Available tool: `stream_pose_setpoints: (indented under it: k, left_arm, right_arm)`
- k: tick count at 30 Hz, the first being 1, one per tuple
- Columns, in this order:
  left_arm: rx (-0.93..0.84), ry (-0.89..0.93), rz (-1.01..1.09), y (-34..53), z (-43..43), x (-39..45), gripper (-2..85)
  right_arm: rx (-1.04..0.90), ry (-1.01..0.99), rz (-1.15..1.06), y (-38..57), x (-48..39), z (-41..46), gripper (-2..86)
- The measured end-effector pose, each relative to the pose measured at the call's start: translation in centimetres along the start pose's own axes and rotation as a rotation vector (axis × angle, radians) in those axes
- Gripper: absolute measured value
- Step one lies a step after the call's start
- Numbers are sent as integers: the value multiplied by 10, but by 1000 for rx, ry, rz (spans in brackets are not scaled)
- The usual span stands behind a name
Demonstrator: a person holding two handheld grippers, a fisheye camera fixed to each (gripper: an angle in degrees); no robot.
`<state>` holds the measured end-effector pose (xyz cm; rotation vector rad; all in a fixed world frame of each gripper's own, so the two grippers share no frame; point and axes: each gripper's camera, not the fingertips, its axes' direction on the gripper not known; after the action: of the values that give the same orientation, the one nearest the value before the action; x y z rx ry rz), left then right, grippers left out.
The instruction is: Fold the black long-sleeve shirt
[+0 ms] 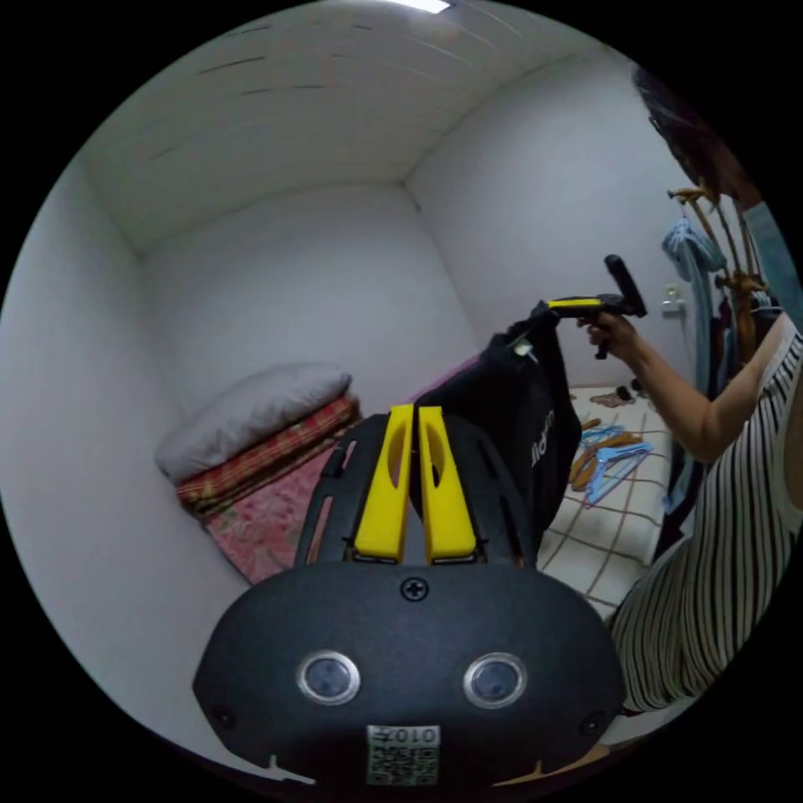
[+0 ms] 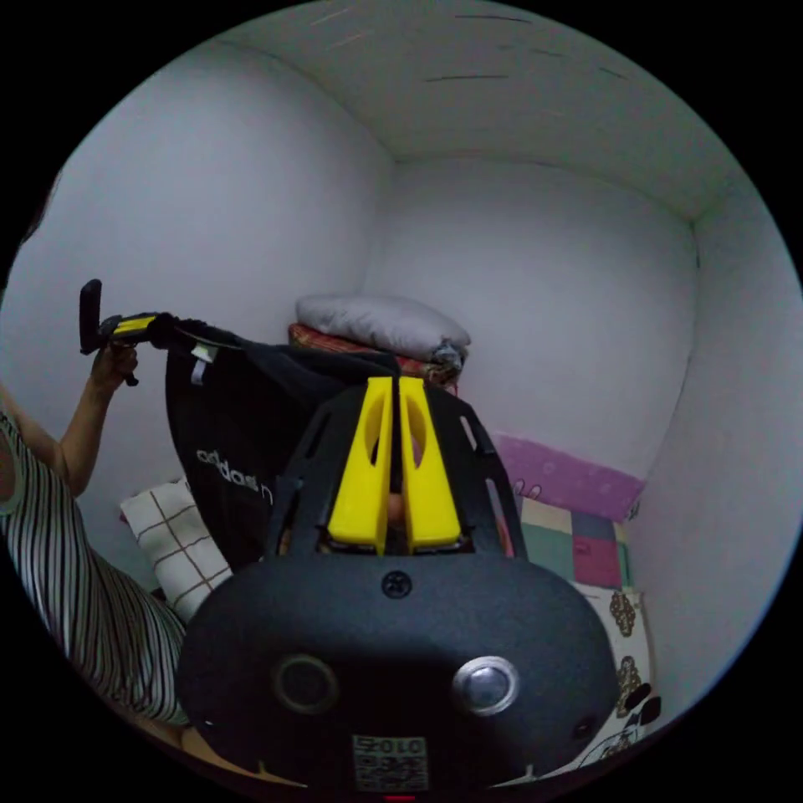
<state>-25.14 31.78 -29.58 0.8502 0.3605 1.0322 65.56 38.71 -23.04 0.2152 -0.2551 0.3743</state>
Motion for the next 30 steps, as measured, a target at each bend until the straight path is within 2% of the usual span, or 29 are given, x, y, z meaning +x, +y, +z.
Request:
stream_pose_setpoints:
  k: [2, 8, 12, 15, 17, 21, 23, 28, 30]
  left_arm:
    - [10, 112, -23, 6, 10, 4, -3]
    - [148, 350, -32, 8, 27, 30, -3]
    - [187, 483, -100, 33, 42, 35, -3]
    - [110, 479, -137, 74, 60, 38, -3]
    - [-6, 405, -154, 117, 75, 39, -2]
    - [-201, 364, -242, 197, 101, 31, -3]
    - [-337, 330, -335, 258, 117, 18, -3]
    - [-527, 352, -667, 394, 153, -28, -3]
    - [-579, 360, -736, 434, 169, -41, -3]
  right_arm:
    - [-15, 6, 49, 3, 4, 2, 12]
    - [-20, 218, 17, -19, 0, 9, 13]
    - [-51, 246, -41, -46, -10, 58, 14]
    - [-109, 190, -78, -48, -26, 121, 15]
    - [-144, 129, -94, -41, -40, 167, 15]
    - [-263, -74, -98, -4, -79, 285, 16]
    - [-329, -169, -97, 18, -101, 340, 17]
    - [-515, -436, -65, 98, -177, 500, 18]
    - [-616, -469, -65, 131, -202, 550, 18]
